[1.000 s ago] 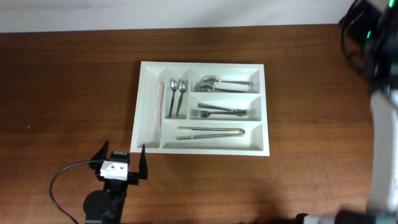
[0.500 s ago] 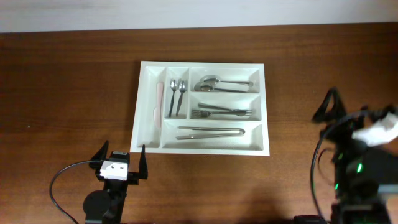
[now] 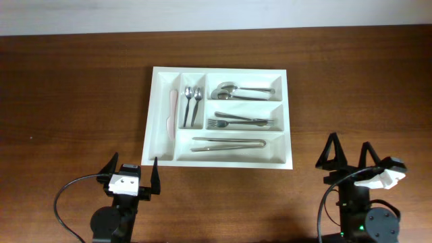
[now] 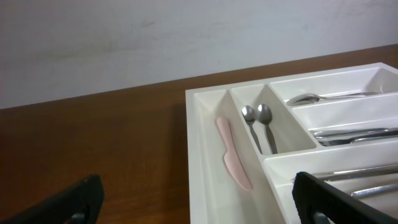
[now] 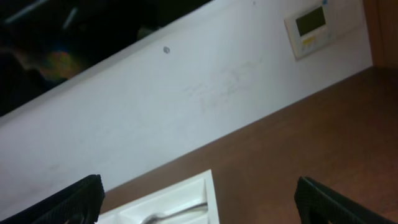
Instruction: Pack container
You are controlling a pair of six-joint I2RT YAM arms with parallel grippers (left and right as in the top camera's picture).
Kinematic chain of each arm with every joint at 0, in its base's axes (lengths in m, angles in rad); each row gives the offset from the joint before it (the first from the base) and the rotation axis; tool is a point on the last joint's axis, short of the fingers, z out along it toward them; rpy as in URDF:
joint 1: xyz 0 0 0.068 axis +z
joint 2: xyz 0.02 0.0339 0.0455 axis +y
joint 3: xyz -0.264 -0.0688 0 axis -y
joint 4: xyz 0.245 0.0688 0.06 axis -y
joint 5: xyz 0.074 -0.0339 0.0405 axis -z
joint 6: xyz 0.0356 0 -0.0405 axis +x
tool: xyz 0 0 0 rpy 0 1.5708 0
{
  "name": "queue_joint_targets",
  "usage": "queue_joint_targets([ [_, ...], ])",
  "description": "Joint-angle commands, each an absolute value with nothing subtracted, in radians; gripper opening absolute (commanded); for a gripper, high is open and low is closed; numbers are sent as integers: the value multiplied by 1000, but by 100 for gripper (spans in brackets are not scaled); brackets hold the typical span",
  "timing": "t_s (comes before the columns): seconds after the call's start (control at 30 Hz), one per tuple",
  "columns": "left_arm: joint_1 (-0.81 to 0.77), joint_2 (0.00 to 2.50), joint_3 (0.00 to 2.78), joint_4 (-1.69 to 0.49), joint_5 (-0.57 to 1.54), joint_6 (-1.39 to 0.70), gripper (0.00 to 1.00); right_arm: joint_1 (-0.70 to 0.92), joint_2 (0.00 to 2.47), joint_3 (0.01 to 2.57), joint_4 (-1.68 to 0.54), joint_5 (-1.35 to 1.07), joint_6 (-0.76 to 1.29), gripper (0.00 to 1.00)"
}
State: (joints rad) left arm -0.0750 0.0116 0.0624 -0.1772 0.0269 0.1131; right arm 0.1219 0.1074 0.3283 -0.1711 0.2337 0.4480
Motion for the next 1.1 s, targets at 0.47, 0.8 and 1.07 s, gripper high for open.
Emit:
queue_joint_targets([
  [0.47,-69,5,53,-176,41,129,99,130,23,75,-141,248,445,99],
  [0.8,-69,5,53,-176,41,129,99,129,13,41,-141,248,373,99],
  [1.07,-69,5,53,-176,41,129,99,129,3,41,-142,244,313,99],
])
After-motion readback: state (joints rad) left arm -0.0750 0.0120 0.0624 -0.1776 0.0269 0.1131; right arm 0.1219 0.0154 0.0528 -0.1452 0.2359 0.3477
